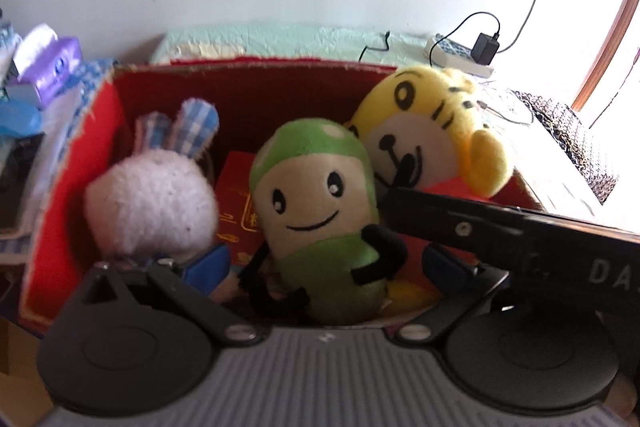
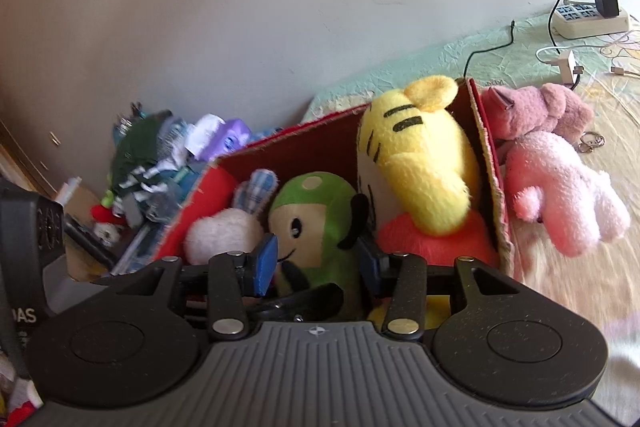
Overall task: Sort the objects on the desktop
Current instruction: 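Open the right gripper to release the green plush in the box, then withdraw the right gripper and move it to the white fluffy bunny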
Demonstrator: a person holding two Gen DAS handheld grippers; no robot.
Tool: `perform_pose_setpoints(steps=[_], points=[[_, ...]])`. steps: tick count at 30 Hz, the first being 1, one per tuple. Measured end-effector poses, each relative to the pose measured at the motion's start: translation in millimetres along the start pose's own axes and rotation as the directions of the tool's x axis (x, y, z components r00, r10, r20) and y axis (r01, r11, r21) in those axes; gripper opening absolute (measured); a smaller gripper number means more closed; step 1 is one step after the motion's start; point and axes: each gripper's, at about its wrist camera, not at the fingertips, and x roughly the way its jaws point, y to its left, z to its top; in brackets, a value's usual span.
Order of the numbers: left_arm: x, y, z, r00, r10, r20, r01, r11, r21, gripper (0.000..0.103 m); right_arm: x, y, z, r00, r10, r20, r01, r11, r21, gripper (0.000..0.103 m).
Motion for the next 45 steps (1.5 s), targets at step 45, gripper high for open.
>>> perform_pose_setpoints(steps=[45], points=[[64,-232,13,1.000,-0.019,0.013,0.018,0.993,0.118,0.102,21,-278,27,0.887,0.431,-0.164,-0.269,0.773,0.575,0.034]])
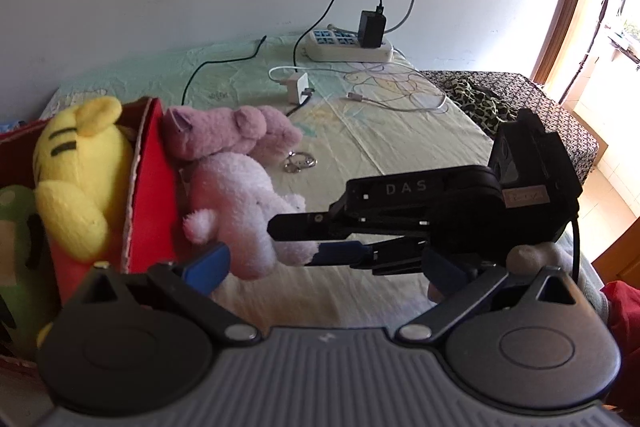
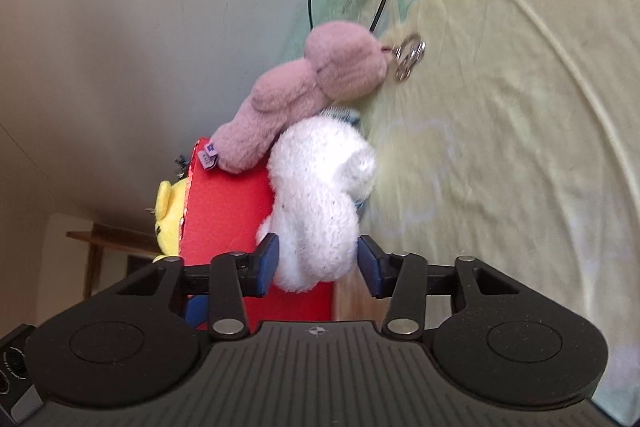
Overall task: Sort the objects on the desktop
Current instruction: 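Withdraw the right gripper and move it to the white fluffy bunny, then grasp the white fluffy bunny with blue plaid ears using the right gripper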
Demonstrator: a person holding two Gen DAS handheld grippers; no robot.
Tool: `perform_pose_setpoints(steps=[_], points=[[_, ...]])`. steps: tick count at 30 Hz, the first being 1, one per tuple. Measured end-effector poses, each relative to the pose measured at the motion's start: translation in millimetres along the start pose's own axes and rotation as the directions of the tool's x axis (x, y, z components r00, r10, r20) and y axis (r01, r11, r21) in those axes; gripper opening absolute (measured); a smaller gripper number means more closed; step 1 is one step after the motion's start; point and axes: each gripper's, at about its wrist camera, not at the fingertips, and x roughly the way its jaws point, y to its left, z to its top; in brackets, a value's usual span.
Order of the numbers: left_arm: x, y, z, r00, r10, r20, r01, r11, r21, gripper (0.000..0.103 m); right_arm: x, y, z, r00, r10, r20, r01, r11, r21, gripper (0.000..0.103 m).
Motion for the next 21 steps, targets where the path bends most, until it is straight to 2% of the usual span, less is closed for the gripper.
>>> perform_pose_setpoints(steps=[1,10,15,21], points=[[0,0,0,1.000,0.005,-0.001,-0.005,1.000,-0.005,0.102,2,-1,0,1.000,0.010,-0.011,-0.010,1.000,0.004,0.025],[-3,-6,3,1.000,0.027,0.012,-0.026,0.999,-0.042,0.102,-33,-6,-5,1.000,-0.008,0.021,0.008,1.000,-0.004,0.020],[1,-20,-3,0.998,-0.062,-0.017,0.061,0.997,-0.050,0.102,-66,-17,-21,0.999,-0.042,0.030,0.041,0.999,0.031,0.020],[18,-36,-20,0.992,-0.089,-0.084,0.085,0.995,-0.048,0.102,-99,-27,-27,0.994,-0.105,0.042,0.104,0.994,0.035,0.022]])
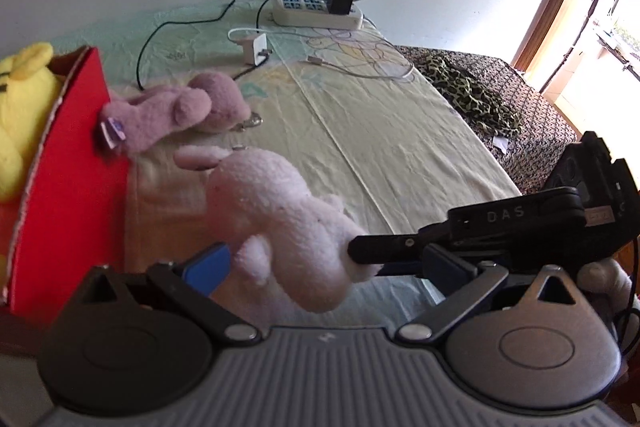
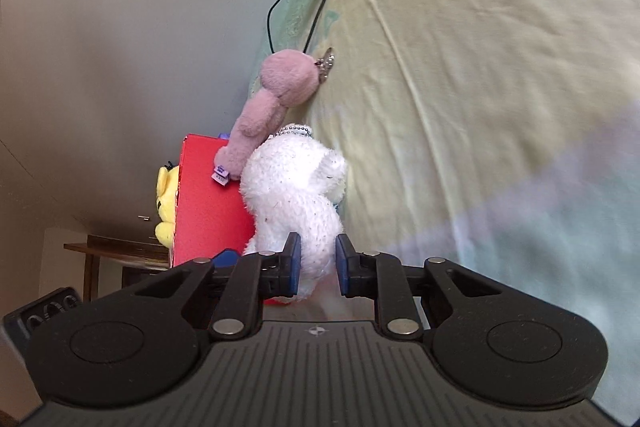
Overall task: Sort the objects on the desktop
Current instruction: 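Grasp the white fluffy bunny with blue plaid ears using the right gripper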
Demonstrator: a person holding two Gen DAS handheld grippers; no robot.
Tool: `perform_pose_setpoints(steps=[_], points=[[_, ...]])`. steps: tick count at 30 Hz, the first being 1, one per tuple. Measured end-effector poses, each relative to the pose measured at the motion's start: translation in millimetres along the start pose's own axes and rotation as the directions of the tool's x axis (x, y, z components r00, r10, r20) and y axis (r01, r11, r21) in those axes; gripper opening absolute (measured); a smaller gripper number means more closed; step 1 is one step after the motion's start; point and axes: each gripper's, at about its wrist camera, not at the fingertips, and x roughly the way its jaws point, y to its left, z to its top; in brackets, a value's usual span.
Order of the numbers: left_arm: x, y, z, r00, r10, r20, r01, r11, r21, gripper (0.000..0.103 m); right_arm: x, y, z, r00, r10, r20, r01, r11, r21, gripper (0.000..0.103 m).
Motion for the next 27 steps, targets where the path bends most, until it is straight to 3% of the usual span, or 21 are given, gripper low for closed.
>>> perform_pose_setpoints(steps=[4,9,16,19,27], points=[[16,1,-12,0.999,0.010,-0.040,-0.010,1.000,-0.002,0.102,-18,-1,7,0.997,-0.064,0.053,0.066,0.996,-0.055,0.027],[42,4,-19,0.994,0.081,-0.067,-0.079,0.996,0.033,0.102,-28,6,30,0.991,-0.025,0.130,0.039,0.994,-0.104,0.027],[44,-18,-6,0.996,0.084,-0.017,-0.082,0.990,0.112,0.102,2,20,48,1.000,0.005,0.015,-0.002,0.980,-0.201,0.027],[42,-31,4,0.998,0.066,0.019,-0.068,0.987,0.145,0.102,5,10,49,1.000,-0.019,0.003,0.019,0.982,-0.186,0.027],[61,-66,34,0.994,-0.003,0.109,-0.026,0.964,0.264,0.102,-41,-19,71,0.992,0.016,0.129,-0.009,0.999,-0.051,0.034]])
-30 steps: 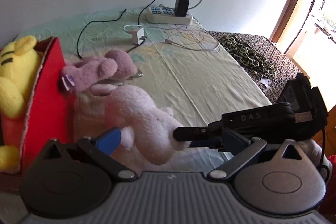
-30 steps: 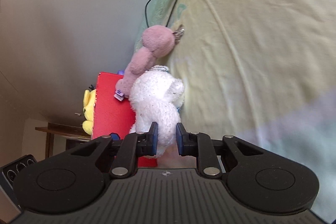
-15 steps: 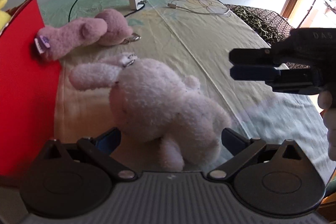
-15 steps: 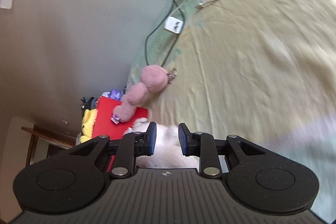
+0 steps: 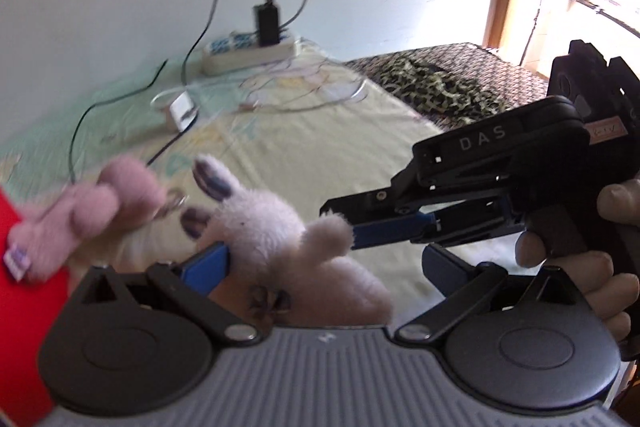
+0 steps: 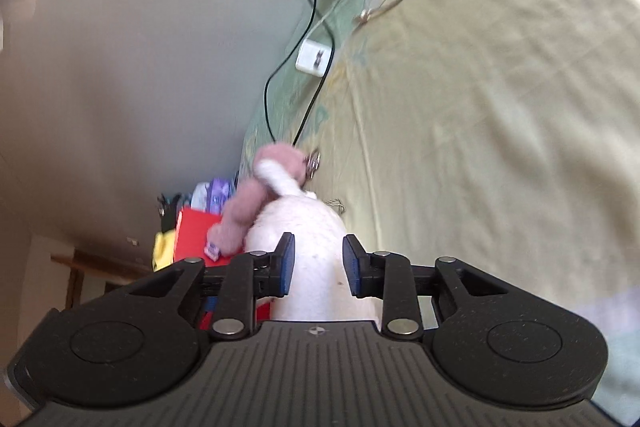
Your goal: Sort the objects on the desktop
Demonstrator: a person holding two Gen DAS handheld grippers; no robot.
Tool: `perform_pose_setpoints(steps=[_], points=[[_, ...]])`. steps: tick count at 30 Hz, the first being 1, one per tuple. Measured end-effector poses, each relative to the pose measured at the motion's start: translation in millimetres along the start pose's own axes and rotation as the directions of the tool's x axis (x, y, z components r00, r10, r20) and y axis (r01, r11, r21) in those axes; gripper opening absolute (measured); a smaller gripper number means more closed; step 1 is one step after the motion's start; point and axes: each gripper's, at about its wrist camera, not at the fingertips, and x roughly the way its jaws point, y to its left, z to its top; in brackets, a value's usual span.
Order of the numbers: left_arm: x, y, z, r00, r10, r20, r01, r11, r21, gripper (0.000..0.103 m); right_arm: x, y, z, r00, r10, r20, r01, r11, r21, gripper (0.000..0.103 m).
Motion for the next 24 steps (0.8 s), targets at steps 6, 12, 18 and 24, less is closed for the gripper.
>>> perform_pose_setpoints(steps=[6,12,18,24], points=[[8,-11,16,0.997,-0.072,0.013,0.072,0.997,0.011,0.102,-14,-7,9,0.998,0.010,0.056,-0.011,1.000,0.024,0.041],[-12,9,9,0.996,-0.092,0.008,0.092,0.992,-0.082,0.102,-15,-5,14,0.997,0.017,0.072,-0.017,1.000,0.007,0.047],[14,43,-3,0.990,-0.116,-0.077,0.091,0.958,-0.272,0.101,3,-9,18,0.999,0.010,0.031,-0.011,1.000,0.014,0.048],[42,51,-4,0.980,-0.169,-0.105,0.119,0.921,-0.371,0.090,21,-9,18,1.000,0.017,-0.012,-0.017,0.999,0.036,0.049]])
